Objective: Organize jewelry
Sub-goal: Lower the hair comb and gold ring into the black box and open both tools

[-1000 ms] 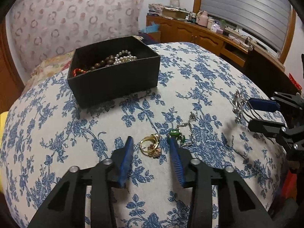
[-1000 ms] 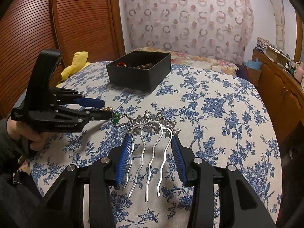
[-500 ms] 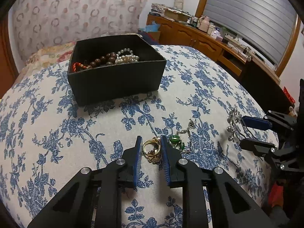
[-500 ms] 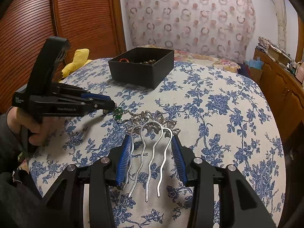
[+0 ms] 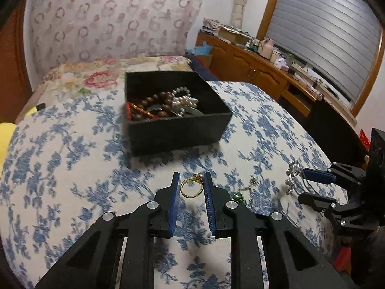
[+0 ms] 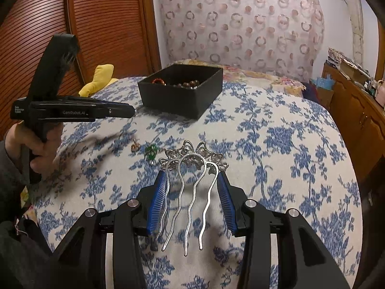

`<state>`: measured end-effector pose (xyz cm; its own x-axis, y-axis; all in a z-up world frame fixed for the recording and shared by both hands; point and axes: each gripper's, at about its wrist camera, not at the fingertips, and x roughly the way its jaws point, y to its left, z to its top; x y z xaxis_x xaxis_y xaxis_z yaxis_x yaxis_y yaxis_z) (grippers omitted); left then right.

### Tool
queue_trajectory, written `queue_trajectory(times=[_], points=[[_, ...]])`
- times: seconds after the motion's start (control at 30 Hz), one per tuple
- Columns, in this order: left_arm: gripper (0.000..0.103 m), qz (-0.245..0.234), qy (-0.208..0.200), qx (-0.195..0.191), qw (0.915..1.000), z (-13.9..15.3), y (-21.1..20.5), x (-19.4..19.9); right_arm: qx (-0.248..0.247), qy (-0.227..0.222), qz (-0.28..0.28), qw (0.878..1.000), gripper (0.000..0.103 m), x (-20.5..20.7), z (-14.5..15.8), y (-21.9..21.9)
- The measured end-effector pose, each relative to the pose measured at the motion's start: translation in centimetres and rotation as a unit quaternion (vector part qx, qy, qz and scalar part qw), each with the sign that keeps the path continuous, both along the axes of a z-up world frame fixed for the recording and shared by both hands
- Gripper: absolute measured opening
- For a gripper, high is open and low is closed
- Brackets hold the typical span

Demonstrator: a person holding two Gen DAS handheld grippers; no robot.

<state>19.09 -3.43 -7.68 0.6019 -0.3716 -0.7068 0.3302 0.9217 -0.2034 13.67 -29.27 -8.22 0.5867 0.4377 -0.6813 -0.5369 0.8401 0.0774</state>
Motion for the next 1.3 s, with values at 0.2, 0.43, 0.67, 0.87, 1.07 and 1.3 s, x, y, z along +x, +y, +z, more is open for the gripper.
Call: queue_trajectory(times=[0.2, 0.43, 0.67, 0.87, 1.07, 1.3], points=[[0.018, 0.011, -0.015, 0.013, 0.9997, 0.8, 0.3, 1.4, 0.0, -0.025, 0.009, 1.0, 0.046, 2.4, 1.8, 1.7], [0.018, 0.025, -0.037, 0.022, 0.9988, 2.2, 0.9, 3.1, 0.017, -0.046, 0.0, 0.999, 0.046, 6.7, 3.5, 3.9], [0.018, 0.034, -0.05, 0.028, 0.9978, 3.2, 1.3, 4.4, 0.039, -0.04, -0.001, 0.998, 0.046, 11.7, 4.1, 6.2], [0.018, 0.041, -0.051, 0.032, 0.9973, 3.5, 1.7, 5.4, 0.042, -0.023, 0.001, 0.999, 0.046, 15.1, 3.6, 8.1], [0.018, 0.049, -0.045, 0.032, 0.9973, 3.0, 2.1, 6.2, 0.037, -0.01, 0.007, 0.999, 0.047, 16.7, 3.0, 9.4], [0.018, 0.057, -0.045, 0.03, 0.9969, 2.9, 2.4, 6.9, 0.046, -0.014, 0.014, 0.999, 0.05, 16.8, 3.8, 9.5]])
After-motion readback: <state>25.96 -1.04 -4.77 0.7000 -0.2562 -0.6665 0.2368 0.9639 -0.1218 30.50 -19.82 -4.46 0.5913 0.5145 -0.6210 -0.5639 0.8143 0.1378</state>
